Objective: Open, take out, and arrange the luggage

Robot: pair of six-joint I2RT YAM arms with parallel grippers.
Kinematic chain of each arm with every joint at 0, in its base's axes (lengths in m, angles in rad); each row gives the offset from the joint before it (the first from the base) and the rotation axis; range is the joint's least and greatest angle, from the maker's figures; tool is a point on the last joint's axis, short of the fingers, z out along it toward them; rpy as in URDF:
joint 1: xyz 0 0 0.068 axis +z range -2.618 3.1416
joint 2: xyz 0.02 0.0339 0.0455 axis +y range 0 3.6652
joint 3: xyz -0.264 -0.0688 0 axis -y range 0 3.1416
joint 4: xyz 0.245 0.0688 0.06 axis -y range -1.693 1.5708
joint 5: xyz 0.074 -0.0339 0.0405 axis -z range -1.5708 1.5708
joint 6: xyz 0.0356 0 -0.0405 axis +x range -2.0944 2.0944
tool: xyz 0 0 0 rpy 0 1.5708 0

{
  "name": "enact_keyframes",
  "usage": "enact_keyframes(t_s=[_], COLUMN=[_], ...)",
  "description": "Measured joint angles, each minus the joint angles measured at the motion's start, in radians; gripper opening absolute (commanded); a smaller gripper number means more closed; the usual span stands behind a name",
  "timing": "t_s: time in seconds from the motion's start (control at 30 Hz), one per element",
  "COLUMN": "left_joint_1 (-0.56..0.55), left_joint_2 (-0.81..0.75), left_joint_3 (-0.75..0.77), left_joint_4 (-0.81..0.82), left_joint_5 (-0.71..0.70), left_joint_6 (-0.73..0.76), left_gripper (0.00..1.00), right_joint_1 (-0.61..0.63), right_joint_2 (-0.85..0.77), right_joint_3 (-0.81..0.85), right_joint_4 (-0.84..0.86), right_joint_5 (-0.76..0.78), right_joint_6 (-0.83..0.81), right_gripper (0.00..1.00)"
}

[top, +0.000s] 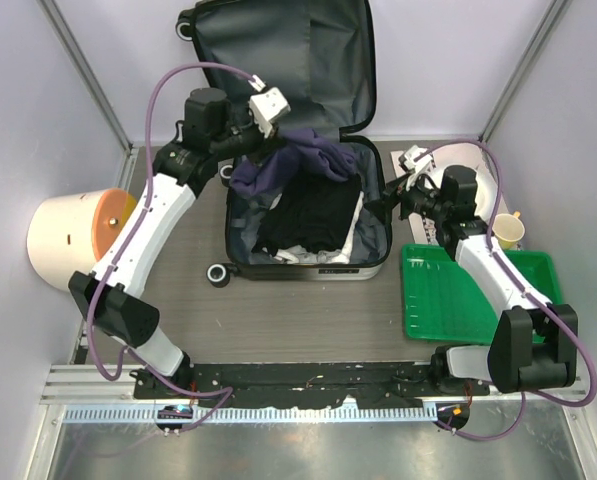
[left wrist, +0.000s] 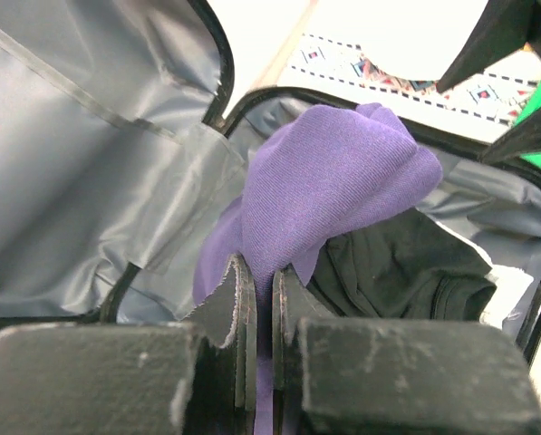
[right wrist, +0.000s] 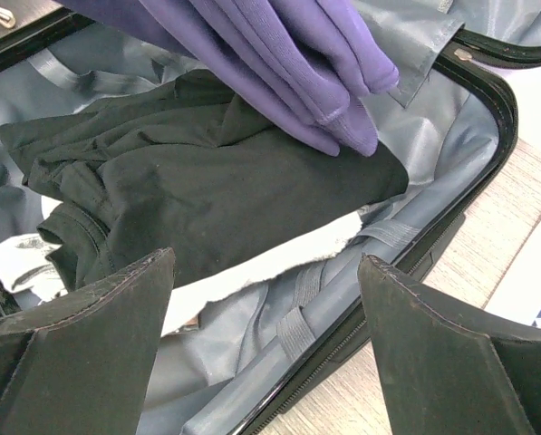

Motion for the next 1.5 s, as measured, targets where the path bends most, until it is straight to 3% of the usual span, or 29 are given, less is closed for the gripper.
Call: enact_keyframes(t_s=[0.43,0.87,1.13,1.27,1.37,1.5], left_joint_1=[-0.034,-0.277,-0.328,-0.271,-0.146,0.044], left_joint_2=[-0.03,-0.146,-0.211,-0.169,-0.103,0.002], left_joint_3=[0.286,0.29,0.226,0.22,0.191,0.045], left_joint_4=[-0.117,-0.293,-0.303,-0.315,-0.284,-0.172], left_joint_5=[0.025,0.13,0.139,0.1,0.081,0.039], left_joint_6=[-0.108,-0.365,-0.568,-0.616,-0.677,-0.737], left_gripper=[0.0,0.0,0.0,0.0,0.0,0.0], right_joint_1=[-0.027,-0.177,-0.175,-0.175,-0.175,-0.18], right_joint_2=[0.024,-0.118,-0.164,-0.157,-0.125,-0.013], right_joint_3=[-0.019,-0.019,-0.043,-0.051,-0.039,0.05], right_joint_4=[0.099,-0.105,-0.197,-0.235,-0.266,-0.347], right_joint_5=[0.085,0.186,0.159,0.138,0.128,0.108], right_joint_6=[0.113,0.135,0.163,0.178,0.193,0.227], right_gripper=[0.88,0.86,0.87,0.88,0.88,0.87])
